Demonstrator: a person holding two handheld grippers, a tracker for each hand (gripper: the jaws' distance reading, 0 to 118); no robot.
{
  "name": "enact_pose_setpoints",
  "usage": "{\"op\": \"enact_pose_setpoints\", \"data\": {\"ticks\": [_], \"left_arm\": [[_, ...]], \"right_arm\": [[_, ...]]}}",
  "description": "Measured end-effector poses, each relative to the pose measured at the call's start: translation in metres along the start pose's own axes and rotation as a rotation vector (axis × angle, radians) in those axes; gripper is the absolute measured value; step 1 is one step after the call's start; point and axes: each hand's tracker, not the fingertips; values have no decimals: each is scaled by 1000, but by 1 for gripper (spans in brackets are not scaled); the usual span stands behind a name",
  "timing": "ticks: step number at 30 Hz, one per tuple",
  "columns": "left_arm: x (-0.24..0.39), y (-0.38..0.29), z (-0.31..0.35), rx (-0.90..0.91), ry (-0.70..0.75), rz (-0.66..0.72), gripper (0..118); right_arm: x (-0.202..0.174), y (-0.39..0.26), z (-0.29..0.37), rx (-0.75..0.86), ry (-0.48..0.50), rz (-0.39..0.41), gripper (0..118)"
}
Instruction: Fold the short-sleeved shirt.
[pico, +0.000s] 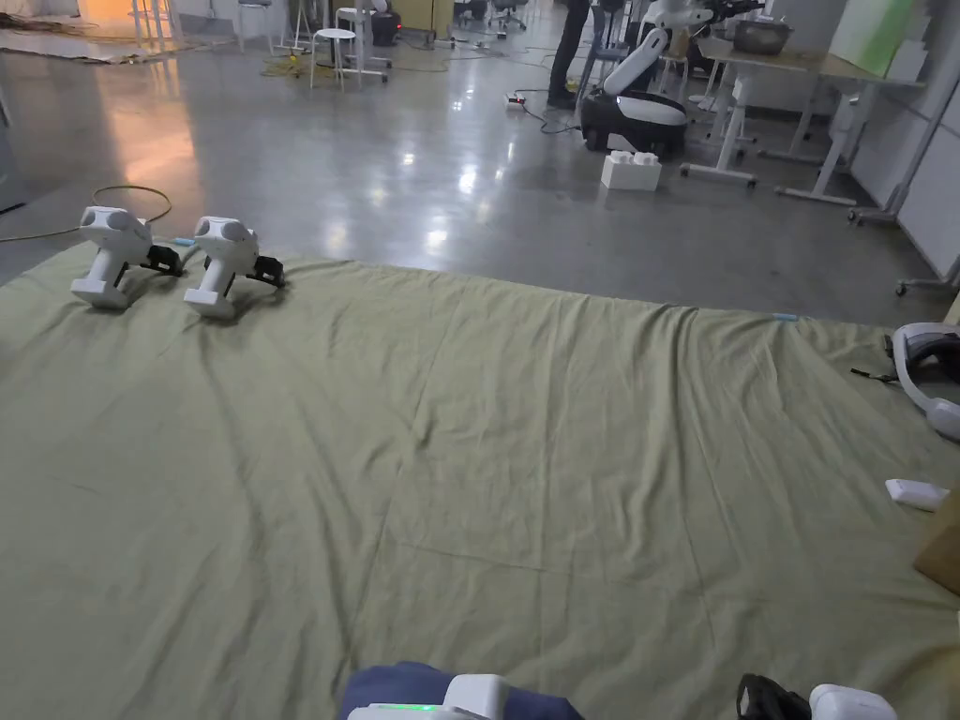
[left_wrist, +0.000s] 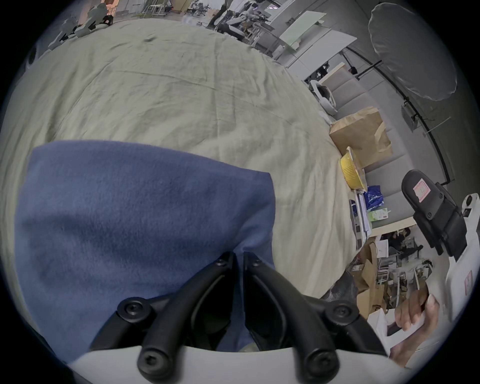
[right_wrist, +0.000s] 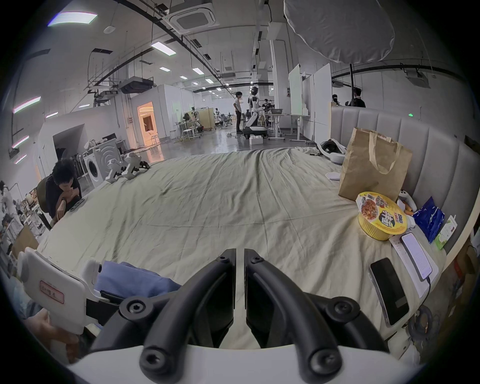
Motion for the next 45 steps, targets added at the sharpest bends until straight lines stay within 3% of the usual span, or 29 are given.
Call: {"op": "enact_pose_setpoints", "data": {"ticks": [6, 15, 24, 32, 36, 40, 45], "left_arm": [[-8, 17, 62, 217, 0, -75, 11], [-13, 32, 158, 757, 309, -298, 11], [-18, 23, 191, 1041, 551, -361, 11], [-39, 23, 206, 1066, 586, -302, 11], [-53, 23, 212, 1053, 582, -269, 11], [-70, 18, 215, 1015, 563, -233, 11], [-92, 3, 210, 913, 525, -180, 12]], "right_arm": [[-15, 13, 6, 111, -17, 41, 9], [-50, 47, 8, 299, -67, 91, 9], [-67, 70, 11, 433, -101, 97, 9], [-69, 68, 18, 462, -112, 123, 9], [-69, 56, 22, 412, -112, 98, 9], [-83, 21, 22, 265, -41, 63, 9], [-126, -34, 5, 67, 112, 108, 9]]}}
